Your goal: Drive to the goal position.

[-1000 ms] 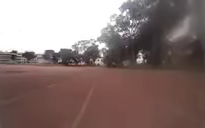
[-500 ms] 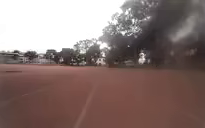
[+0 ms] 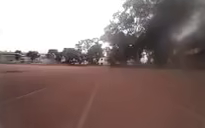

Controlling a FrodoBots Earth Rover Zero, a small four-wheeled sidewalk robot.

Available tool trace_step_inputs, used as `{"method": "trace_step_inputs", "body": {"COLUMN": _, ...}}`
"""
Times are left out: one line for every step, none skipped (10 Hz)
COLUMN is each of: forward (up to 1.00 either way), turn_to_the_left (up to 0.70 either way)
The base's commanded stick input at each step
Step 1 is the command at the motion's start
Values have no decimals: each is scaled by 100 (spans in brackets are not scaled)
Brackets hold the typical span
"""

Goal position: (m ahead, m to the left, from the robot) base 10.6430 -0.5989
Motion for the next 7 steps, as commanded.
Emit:
{"method": "trace_step_inputs", "body": {"forward": 100, "turn_to_the_left": 0}}
{"method": "trace_step_inputs", "body": {"forward": 100, "turn_to_the_left": 0}}
{"method": "trace_step_inputs", "body": {"forward": 100, "turn_to_the_left": 0}}
{"method": "trace_step_inputs", "body": {"forward": 100, "turn_to_the_left": 0}}
{"method": "trace_step_inputs", "body": {"forward": 100, "turn_to_the_left": 0}}
{"method": "trace_step_inputs", "body": {"forward": 100, "turn_to_the_left": 0}}
{"method": "trace_step_inputs", "body": {"forward": 100, "turn_to_the_left": 0}}
